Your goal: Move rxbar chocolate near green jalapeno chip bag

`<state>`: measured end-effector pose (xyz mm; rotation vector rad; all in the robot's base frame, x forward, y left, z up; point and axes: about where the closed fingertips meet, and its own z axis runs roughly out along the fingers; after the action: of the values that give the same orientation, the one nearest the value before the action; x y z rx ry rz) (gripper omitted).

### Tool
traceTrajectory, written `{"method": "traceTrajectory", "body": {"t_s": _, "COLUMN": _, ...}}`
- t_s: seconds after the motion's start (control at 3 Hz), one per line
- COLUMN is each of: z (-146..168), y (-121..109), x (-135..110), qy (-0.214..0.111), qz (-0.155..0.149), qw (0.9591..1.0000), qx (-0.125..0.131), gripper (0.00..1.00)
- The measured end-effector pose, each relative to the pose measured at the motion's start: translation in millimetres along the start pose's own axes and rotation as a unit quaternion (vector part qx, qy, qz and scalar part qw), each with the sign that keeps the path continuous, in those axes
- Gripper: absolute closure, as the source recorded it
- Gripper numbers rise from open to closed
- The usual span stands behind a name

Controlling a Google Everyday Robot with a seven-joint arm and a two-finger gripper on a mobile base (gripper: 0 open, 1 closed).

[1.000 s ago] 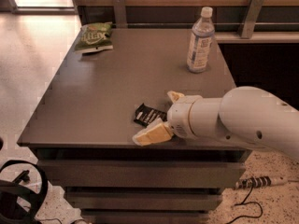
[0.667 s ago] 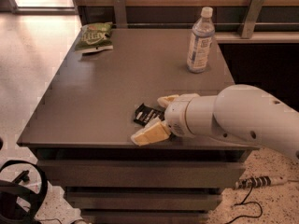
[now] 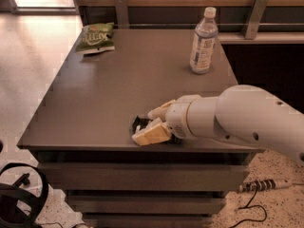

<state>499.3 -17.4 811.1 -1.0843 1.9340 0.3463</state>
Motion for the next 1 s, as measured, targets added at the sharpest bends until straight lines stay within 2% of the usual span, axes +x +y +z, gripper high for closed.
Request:
{"method": "traceTrajectory", "body": {"t_s": 0.33, "z": -0.1, "y": 0.0, "x": -0.2, "qy": 0.0, "qz": 0.0, "qw": 1.0, "qx": 0.0, "gripper": 1.0}}
{"method": "traceTrajectory", "body": {"t_s": 1.0, "z": -0.4, "y": -0.1, "x": -0.6, "qy": 0.0, "qz": 0.0, "qw": 1.0, "qx": 0.0, "gripper": 1.0}}
